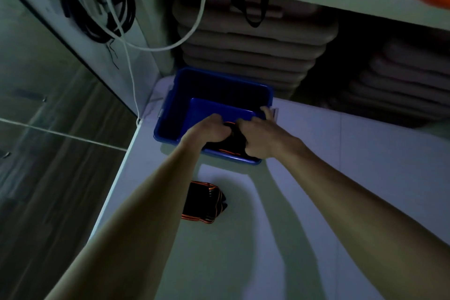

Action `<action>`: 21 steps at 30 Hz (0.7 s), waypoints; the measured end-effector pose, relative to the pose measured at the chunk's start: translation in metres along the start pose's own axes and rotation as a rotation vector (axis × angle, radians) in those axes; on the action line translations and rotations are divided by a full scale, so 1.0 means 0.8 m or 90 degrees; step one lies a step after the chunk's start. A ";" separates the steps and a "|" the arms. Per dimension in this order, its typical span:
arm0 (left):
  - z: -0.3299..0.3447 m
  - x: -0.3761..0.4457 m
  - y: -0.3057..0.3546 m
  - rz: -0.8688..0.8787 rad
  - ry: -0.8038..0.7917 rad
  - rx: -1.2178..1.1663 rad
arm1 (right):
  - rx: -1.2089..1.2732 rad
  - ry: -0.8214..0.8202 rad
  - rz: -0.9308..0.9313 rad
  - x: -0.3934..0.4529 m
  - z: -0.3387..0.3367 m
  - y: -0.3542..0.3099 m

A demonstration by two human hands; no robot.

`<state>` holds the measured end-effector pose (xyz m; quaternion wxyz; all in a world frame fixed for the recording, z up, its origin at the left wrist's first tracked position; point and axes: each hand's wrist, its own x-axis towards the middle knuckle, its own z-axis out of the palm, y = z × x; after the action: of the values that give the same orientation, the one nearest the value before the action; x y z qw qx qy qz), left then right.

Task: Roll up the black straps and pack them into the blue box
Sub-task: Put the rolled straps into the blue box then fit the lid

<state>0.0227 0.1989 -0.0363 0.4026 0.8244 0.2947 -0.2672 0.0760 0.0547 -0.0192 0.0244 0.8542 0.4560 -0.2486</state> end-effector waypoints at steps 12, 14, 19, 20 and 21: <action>0.014 0.023 -0.006 -0.033 0.018 0.060 | -0.055 0.089 -0.009 -0.001 0.008 0.000; 0.011 0.012 -0.004 -0.039 0.034 0.073 | -0.026 0.191 0.003 -0.010 0.004 0.004; 0.009 -0.034 -0.003 0.016 0.227 0.029 | 0.220 0.419 0.037 -0.057 0.005 0.006; 0.010 -0.049 -0.005 0.053 0.284 -0.020 | 0.275 0.458 0.046 -0.070 0.010 0.002; 0.014 -0.067 -0.009 0.101 0.354 -0.055 | 0.319 0.490 0.048 -0.084 0.018 -0.002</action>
<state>-0.0212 0.1792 -0.0099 0.3605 0.8687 0.3394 0.0139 0.0377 0.0004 -0.0017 -0.3454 0.8799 0.3260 -0.0147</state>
